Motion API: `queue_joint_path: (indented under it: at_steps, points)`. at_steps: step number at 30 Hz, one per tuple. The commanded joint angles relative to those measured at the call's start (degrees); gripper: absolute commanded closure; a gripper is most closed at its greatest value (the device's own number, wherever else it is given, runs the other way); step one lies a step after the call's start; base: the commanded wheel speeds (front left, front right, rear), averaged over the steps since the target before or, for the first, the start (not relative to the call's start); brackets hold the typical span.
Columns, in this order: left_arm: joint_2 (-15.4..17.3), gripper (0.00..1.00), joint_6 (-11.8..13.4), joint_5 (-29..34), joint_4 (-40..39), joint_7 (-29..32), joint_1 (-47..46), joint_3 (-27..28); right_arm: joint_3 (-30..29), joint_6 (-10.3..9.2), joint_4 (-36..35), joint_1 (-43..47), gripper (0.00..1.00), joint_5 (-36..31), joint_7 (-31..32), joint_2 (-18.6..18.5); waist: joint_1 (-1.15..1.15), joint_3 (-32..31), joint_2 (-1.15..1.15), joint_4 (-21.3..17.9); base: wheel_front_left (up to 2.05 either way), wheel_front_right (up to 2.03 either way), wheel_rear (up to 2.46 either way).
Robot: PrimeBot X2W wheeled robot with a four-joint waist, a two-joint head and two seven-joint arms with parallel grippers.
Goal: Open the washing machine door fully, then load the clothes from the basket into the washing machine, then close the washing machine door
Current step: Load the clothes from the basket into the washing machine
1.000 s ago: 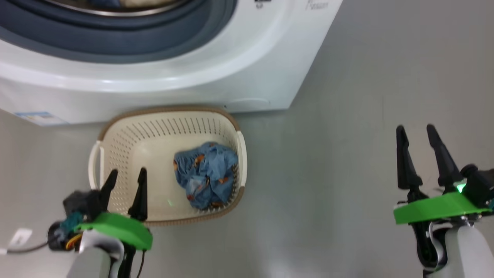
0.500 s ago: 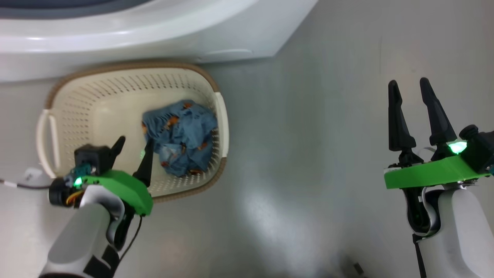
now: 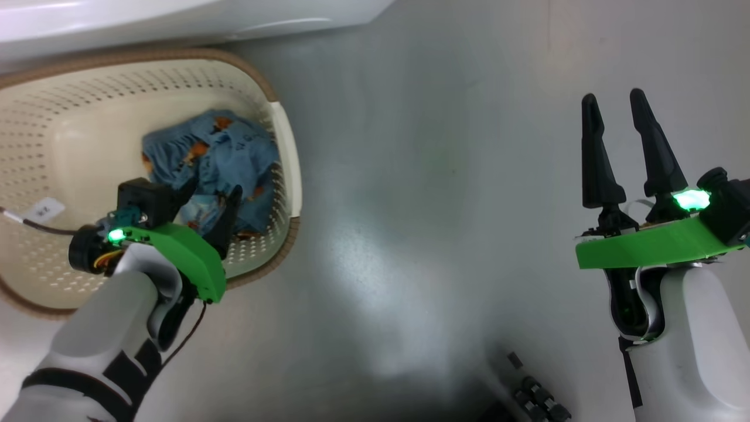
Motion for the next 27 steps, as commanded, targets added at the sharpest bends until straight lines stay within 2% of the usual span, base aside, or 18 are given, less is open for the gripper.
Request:
queue_joint_path:
  at_steps: [1, 7, 18, 19, 20, 21, 22, 27]
  points:
    - [2.4, 0.0, -0.1, -1.4, -0.8, -0.4, -0.2, -0.2, 1.5, 0.09, -1.6, 0.6, 0.0, 0.5, -0.3, 0.3, 0.0, 1.8, 0.0, -1.6, 0.0, 0.0, 0.0]
    - [5.5, 0.0, -0.1, -8.4, -1.4, -0.4, -4.3, -6.7, 2.5, 0.09, -2.5, 0.3, 0.0, 0.6, -0.3, 0.3, 0.0, 3.4, 0.0, -2.4, 0.0, 0.0, 0.0]
    - [7.3, 0.0, -0.1, -16.9, -0.5, -0.4, -8.9, -16.2, 3.7, 0.09, -3.3, 0.2, 0.0, 0.2, -0.3, 0.3, 0.0, 4.6, 0.0, -3.4, 0.0, 0.0, 0.0]
    - [7.4, 0.25, -0.1, -18.4, -0.3, -0.4, -9.3, -17.8, 3.9, 0.09, -3.4, 0.3, 0.0, 0.2, -0.3, 0.3, 0.0, 4.4, 0.0, -3.7, 0.0, 0.0, 0.0]
    - [7.4, 0.58, -0.1, -19.3, -0.4, -0.4, -9.4, -18.7, 3.9, 0.09, -3.5, 0.4, 0.0, 0.1, -0.3, 0.3, 0.0, 4.2, 0.0, -3.7, 0.0, 0.0, 0.0]
    - [7.5, 0.85, -0.1, -20.0, -0.5, -0.4, -9.6, -19.4, 3.9, 0.09, -3.6, 0.4, 0.0, 0.1, -0.3, 0.3, 0.0, 4.1, 0.0, -3.8, 0.0, 0.0, 0.0]
    - [7.5, 1.0, -0.1, -20.9, -0.7, -0.4, -9.8, -19.8, 3.8, 0.09, -3.6, 0.5, 0.0, 0.0, -0.3, 0.3, 0.0, 4.0, 0.0, -3.8, 0.0, 0.0, 0.0]
    - [7.1, 1.0, -0.1, -23.4, -1.2, -0.4, -10.2, -20.9, 3.0, 0.09, -3.6, 1.4, 0.0, -0.6, -0.3, 0.3, 0.0, 2.3, 0.0, -3.1, 0.0, 0.0, 0.0]
